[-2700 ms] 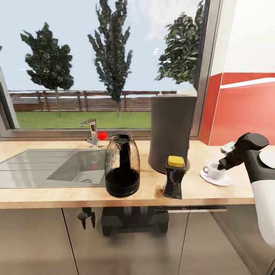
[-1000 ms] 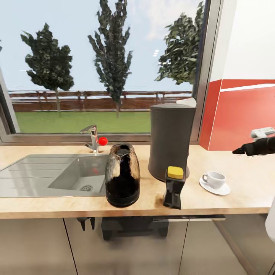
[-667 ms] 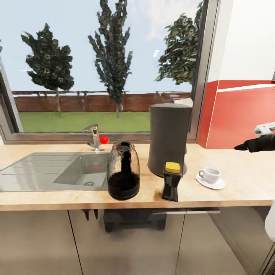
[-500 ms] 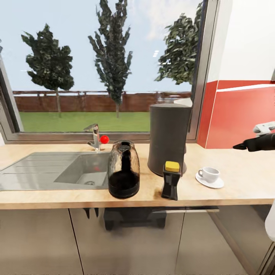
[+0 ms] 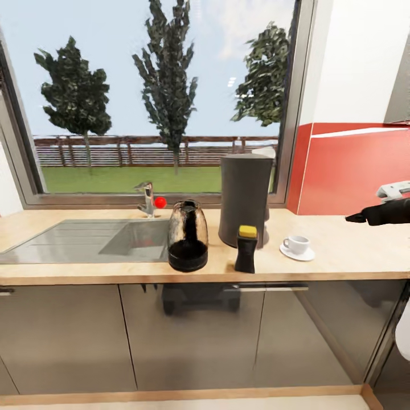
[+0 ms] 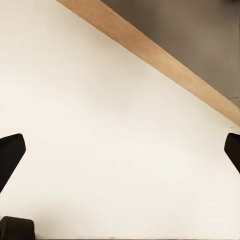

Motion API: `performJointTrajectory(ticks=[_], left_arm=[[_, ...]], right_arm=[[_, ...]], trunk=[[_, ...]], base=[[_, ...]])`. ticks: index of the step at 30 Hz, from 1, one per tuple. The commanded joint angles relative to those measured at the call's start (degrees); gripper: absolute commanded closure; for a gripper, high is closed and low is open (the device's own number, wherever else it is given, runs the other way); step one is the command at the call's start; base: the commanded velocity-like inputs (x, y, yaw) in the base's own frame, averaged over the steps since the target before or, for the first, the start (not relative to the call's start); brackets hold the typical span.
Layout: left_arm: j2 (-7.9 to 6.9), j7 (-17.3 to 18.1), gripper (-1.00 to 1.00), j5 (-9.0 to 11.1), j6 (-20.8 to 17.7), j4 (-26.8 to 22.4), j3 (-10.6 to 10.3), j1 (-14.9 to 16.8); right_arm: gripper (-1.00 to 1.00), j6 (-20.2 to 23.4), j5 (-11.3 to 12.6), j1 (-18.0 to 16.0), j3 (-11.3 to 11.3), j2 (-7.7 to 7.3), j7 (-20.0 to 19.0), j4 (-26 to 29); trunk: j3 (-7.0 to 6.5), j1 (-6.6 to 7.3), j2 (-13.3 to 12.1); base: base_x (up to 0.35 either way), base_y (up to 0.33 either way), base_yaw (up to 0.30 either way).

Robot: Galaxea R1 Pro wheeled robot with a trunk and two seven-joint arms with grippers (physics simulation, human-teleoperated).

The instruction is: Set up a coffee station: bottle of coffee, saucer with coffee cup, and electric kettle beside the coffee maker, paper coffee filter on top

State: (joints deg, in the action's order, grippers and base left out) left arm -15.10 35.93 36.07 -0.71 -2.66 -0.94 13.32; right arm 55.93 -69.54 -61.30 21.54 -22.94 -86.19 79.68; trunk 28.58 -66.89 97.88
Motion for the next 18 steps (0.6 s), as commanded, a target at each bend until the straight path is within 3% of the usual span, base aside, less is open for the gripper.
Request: performJointTrajectory(ticks=[1, 10, 18], left_arm=[[-0.01, 0.2, -1.0, 0.2, -0.1, 0.0, -0.1, 0.0], [-0.01, 0.2, -1.0, 0.2, -0.1, 0.0, -0.1, 0.0], [-0.01, 0.2, -1.0, 0.2, -0.1, 0.0, -0.1, 0.0]], right_arm=[[-1.0, 0.6, -0.5, -0.1, 0.0, 0.0, -0.6, 0.0], [-1.0, 0.5, -0.5, 0.0, 0.0, 0.04, -0.6, 0.0], [-1.0, 0.5, -0.4, 0.7, 0.0, 0.35, -0.3, 0.0]], trunk=[[0.07, 0.04, 0.0], [0.07, 0.04, 0.0], [0.07, 0.04, 0.0]], base=[[-0.335, 0.0, 0.0], [-0.3, 0.0, 0.0], [-0.08, 0.0, 0.0]])
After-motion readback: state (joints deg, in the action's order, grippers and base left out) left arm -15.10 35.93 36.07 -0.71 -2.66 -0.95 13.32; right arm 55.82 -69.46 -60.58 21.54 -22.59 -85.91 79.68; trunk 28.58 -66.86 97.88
